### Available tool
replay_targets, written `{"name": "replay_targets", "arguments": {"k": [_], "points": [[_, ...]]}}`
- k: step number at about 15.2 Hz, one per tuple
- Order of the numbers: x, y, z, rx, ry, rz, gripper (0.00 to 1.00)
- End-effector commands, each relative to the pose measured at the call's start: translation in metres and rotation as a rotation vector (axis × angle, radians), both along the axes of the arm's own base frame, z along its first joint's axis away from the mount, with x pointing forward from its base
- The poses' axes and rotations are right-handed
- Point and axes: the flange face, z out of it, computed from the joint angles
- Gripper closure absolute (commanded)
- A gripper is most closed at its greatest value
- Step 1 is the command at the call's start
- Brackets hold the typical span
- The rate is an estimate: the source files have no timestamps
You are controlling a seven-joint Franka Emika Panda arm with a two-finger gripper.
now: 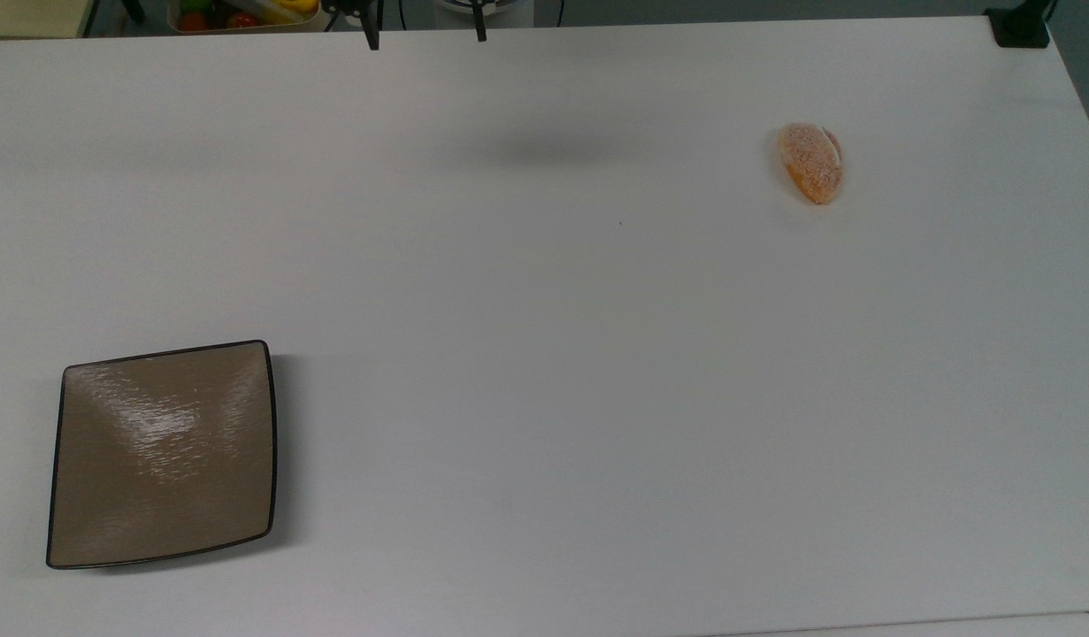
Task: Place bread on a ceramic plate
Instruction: 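Move the gripper from its start pose toward the orange bread roll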
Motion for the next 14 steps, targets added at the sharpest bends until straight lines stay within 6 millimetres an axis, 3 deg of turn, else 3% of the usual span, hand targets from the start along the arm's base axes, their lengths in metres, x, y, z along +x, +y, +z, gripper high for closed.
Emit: {"name": "replay_targets", "arguments": {"k": [1,4,6,9,14], "points": [[-0.008,0.044,0.000,0.000,0.042,0.085,0.00],[-0.009,0.077,-0.004,-0.009,0.053,0.081,0.00],[-0.008,0.101,0.019,0.000,0.012,0.051,0.00],[-0.020,0.150,0.024,0.009,-0.003,0.096,0.00],[-0.046,0.244,0.015,0.016,-0.004,0.158,0.00]]}}
